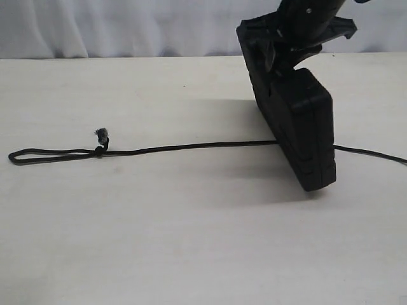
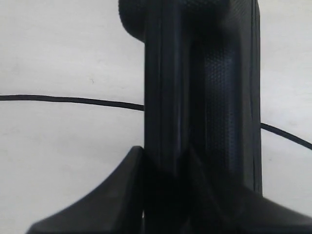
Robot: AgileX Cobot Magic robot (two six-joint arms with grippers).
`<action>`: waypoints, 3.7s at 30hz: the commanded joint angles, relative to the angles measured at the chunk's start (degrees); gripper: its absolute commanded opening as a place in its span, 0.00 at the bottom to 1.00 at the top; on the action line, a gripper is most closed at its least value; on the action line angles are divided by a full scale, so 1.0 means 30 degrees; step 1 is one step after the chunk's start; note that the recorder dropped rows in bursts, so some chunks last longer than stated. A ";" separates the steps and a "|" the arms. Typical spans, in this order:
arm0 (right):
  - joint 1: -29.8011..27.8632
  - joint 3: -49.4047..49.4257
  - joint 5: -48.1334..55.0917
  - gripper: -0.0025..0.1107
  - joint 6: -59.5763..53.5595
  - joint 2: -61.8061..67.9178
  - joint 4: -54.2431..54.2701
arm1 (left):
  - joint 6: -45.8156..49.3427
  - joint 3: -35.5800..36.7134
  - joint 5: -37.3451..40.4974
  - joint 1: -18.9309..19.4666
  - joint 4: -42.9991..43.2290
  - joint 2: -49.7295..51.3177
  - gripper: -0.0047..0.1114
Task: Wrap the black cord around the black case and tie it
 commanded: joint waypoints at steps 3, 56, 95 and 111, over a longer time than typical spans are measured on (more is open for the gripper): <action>-0.3255 -0.0001 0.0220 0.06 -0.3805 -0.0006 0.4083 | -0.0111 0.0064 -0.0257 -0.0105 -0.0098 -0.0034 0.04; -0.4083 -0.0043 -0.0603 0.32 -0.5066 -0.0523 0.0128 | -0.0111 0.0064 -0.0255 -0.0105 -0.0098 -0.0034 0.04; -0.4083 -0.0005 -0.0061 0.06 -0.5066 -0.0523 0.0176 | -0.0111 0.0064 -0.0255 -0.0105 -0.0098 -0.0034 0.04; -0.4083 -0.0005 -0.0184 0.06 -0.4778 -0.0523 0.0176 | -0.0680 0.0064 -0.9207 -0.0105 -0.3791 -0.0034 0.04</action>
